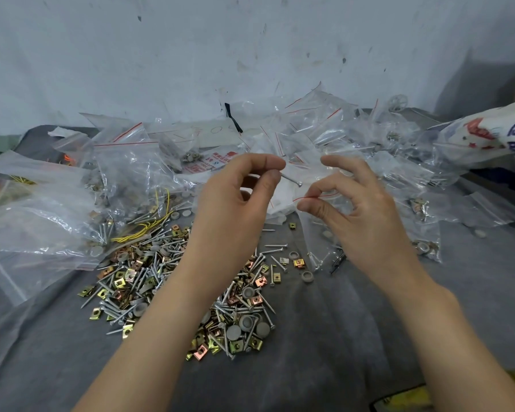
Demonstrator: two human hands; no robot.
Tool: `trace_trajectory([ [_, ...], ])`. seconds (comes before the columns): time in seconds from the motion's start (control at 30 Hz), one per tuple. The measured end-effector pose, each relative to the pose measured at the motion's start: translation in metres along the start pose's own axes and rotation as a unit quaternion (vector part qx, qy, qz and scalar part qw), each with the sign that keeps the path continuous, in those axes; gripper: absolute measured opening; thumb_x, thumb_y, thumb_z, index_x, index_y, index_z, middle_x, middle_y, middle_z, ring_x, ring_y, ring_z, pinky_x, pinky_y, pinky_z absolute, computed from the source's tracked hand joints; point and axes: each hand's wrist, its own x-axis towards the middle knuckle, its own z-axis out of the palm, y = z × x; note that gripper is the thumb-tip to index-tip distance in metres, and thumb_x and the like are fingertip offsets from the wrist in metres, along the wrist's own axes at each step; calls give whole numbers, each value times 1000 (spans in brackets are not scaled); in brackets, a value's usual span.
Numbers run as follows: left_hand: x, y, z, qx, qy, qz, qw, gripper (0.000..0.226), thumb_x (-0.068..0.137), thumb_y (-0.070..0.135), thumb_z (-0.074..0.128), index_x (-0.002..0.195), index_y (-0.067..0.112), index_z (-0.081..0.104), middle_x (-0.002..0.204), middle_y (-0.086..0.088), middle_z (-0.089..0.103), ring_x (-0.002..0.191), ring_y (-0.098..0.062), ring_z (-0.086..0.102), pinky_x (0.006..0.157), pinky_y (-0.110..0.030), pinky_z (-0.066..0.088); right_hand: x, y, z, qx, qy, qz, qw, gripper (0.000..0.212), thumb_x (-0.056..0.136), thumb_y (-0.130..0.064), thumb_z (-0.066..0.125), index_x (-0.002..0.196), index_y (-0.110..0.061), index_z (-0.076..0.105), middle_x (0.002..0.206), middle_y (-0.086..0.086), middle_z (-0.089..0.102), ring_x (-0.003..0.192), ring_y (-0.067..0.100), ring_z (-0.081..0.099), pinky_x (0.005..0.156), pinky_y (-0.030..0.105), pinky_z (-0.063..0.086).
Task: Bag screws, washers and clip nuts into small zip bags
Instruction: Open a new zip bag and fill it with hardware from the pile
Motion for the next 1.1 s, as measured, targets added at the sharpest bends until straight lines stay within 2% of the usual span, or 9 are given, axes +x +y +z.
trace_trajectory([
  [0.13, 0, -2, 5, 18, -12, 12, 1000, 17, 97, 18, 61, 97, 34, 68, 99, 23, 68, 82, -2, 62, 64, -18, 48, 0, -1, 1, -6, -5, 2, 1000, 11, 81, -50, 69, 84, -39, 66, 133, -12, 52, 112, -23, 44, 92, -1, 28],
  [0.23, -1, -5, 8, 52, -28, 30, 998, 18, 96, 20, 61, 97, 37, 66, 100, 26, 65, 86, -1, 61, 67, -13, 45, 0, -3, 1, -7, -11, 8, 1000, 11, 81, -51, 69, 84, -41, 66, 135, -12, 52, 114, -22, 43, 92, -1, 28],
  [0.4, -3, -10, 11, 97, -46, 60, 992, 16, 96, 18, 61, 103, 29, 69, 95, 20, 64, 86, 7, 58, 69, -4, 38, 0, -4, 0, -4, -18, 15, 1000, 15, 81, -53, 67, 84, -39, 67, 136, -14, 51, 114, -23, 43, 92, -2, 29],
  [0.53, -1, -11, 11, 118, -55, 73, 989, 17, 96, 17, 60, 106, 27, 70, 96, 21, 64, 88, 9, 57, 72, -3, 37, 0, -4, 0, -4, -18, 16, 1000, 18, 80, -56, 65, 84, -38, 67, 135, -15, 51, 113, -23, 43, 92, -1, 29],
  [0.8, -3, -12, 11, 112, -53, 75, 989, 16, 98, 20, 58, 107, 29, 69, 100, 19, 67, 90, 5, 59, 72, -6, 39, -1, -2, 0, 1, -10, 12, 1000, 20, 81, -56, 66, 91, -38, 67, 135, -16, 51, 113, -20, 46, 92, 0, 30],
  [1.1, -2, -13, 7, 102, -41, 48, 993, 16, 100, 25, 55, 107, 31, 68, 104, 21, 66, 93, 3, 59, 71, -8, 41, 1, -1, -1, 1, -1, 3, 1000, 17, 82, -52, 68, 85, -36, 69, 133, -12, 53, 112, -24, 45, 91, -2, 29],
])
